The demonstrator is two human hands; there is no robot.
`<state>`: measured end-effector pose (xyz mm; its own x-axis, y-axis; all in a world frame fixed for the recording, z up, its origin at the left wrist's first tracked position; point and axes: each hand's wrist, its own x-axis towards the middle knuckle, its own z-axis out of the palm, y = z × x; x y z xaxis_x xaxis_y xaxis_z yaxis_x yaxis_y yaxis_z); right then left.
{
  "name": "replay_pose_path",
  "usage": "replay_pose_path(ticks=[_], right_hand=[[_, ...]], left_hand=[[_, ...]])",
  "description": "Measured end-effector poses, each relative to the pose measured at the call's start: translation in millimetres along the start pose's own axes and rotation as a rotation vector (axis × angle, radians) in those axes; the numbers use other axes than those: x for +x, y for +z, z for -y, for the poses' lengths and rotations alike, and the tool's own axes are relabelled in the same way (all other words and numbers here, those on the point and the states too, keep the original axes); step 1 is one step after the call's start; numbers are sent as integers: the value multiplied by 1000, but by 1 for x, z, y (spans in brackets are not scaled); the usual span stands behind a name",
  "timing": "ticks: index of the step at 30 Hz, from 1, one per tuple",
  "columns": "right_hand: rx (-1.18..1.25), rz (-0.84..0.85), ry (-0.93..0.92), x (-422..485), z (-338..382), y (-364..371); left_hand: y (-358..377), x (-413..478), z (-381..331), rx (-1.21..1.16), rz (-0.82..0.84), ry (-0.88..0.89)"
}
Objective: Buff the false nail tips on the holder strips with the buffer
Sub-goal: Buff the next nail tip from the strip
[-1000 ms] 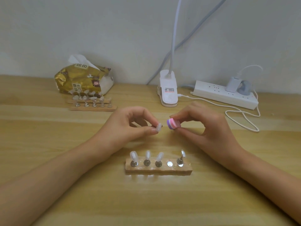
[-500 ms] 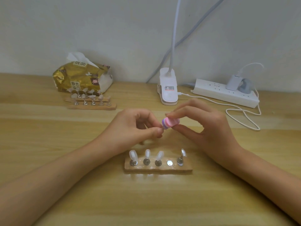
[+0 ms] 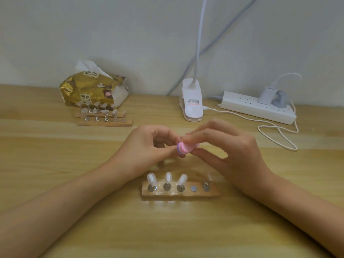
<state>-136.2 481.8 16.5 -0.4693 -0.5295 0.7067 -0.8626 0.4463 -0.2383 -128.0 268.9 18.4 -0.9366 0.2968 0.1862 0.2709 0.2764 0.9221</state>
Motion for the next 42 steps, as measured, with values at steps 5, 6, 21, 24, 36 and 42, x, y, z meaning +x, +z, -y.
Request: replay_pose_path(ticks=[5,6,21,24,36,42], right_hand=[[6,-24,36,0,1,-1],[1,-8,-15,0,3,1],[-17,-25,-32,1,-4,1],[-16,-55,18,0,-3,0],[-13,-52,11,1,-4,-1],[43,-45,24,1,0,1]], left_hand=[[1,1,0,-17,3,-24],[1,2,0,-14,-8,-26],[1,1,1,-42,-4,-10],[1,1,1,-53,3,-9],[1,1,2,-68,14,-13],[1,2,2,-81,9,-13]])
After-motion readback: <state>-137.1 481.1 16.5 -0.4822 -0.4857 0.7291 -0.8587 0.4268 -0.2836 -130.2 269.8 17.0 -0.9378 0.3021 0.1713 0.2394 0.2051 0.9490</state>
